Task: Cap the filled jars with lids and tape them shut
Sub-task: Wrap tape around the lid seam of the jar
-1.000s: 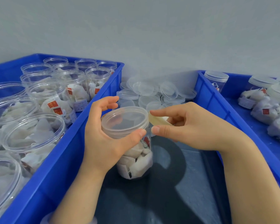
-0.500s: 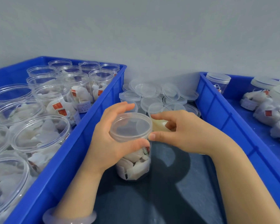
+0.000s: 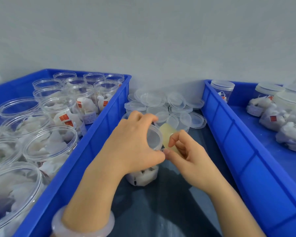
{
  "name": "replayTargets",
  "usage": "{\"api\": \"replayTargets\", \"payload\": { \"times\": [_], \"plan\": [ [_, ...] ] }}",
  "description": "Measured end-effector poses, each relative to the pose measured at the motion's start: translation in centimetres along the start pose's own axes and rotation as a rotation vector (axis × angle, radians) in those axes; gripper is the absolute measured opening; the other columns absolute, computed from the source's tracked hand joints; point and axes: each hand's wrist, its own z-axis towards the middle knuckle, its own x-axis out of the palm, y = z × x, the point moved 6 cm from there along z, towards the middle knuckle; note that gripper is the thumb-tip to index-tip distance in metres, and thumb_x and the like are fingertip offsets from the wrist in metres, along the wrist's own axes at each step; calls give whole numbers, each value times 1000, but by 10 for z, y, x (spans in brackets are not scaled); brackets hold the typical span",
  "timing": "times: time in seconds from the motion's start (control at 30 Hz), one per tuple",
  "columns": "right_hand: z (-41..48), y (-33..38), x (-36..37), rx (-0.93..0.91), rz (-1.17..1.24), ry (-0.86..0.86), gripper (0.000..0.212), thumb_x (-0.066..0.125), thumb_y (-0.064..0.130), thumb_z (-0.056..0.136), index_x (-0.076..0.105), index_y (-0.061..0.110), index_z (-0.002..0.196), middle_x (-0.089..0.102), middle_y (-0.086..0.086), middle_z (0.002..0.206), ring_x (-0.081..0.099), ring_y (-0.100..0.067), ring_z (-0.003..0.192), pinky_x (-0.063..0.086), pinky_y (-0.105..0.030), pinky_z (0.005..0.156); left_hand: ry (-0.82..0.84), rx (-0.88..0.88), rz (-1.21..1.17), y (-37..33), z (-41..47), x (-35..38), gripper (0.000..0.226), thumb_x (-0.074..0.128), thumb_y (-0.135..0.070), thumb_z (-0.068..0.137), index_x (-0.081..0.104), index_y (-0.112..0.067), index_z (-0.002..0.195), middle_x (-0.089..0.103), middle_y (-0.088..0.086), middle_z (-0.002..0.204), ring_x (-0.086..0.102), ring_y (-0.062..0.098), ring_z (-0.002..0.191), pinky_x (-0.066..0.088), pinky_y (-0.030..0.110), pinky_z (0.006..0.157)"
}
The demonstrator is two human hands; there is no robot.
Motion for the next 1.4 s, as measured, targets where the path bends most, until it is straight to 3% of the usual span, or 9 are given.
{"api": "replayTargets", "payload": {
  "times": [0.13,0.27,0.37,0.6,0.77,0.9,1.07,1.23,1.4],
  "plan": [
    [-1,5,-1,-27,-108,-55,22,56,16,90,46,33,80,42,15,50,32,-8,46,31,-17,46,57,-37,104,-6,5,2,61,66,-59,74,46,-46,130,34,-12,123,43,14,113,43,30,90],
    [-5,12,2,-58,-129,-72,27,54,14,90,45,37,80,48,22,54,40,-5,47,33,-10,46,75,-53,181,-13,9,8,35,57,-43,83,51,-38,117,47,-9,128,46,21,115,32,45,104],
    [-7,15,7,-50,-108,-54,27,51,10,89,46,36,84,52,28,60,46,1,54,35,-8,49,19,-21,321,-23,8,12,22,45,-37,87,45,-27,107,52,-5,120,44,26,112,31,50,103],
    [-7,19,5,-65,-100,-106,15,55,18,89,51,30,81,50,28,55,44,-3,50,35,-10,50,182,70,273,-14,6,11,44,49,-35,86,40,-30,129,40,-11,137,35,20,127,29,43,107],
    [-8,20,3,-100,-172,-122,17,57,11,90,55,27,83,49,31,56,47,2,56,35,-8,55,106,87,245,-16,6,8,41,50,-37,84,44,-32,124,45,-14,132,41,16,121,34,39,101],
    [-9,23,3,-146,-248,-181,13,59,6,89,60,18,86,43,16,60,46,0,53,32,-9,50,75,111,272,-16,2,12,39,44,-37,89,41,-31,127,42,-13,134,39,16,123,31,39,102],
    [-10,22,9,-137,-284,-189,12,56,3,87,58,15,87,45,10,67,44,-8,58,35,-19,51,54,102,378,-18,4,16,32,38,-38,91,41,-26,120,45,-5,127,42,21,113,35,42,98],
    [-10,20,13,-76,-272,-197,17,50,3,84,59,15,93,56,-2,82,49,-16,72,42,-34,64,46,76,472,-20,4,20,32,31,-42,88,36,-27,115,43,0,122,41,25,110,35,43,91],
    [-16,27,16,-2,-328,-234,20,44,7,88,56,16,102,56,-5,93,53,-29,78,45,-45,69,41,82,469,-20,2,19,12,28,-39,87,30,-33,97,38,2,115,39,27,108,31,43,87]
  ]
}}
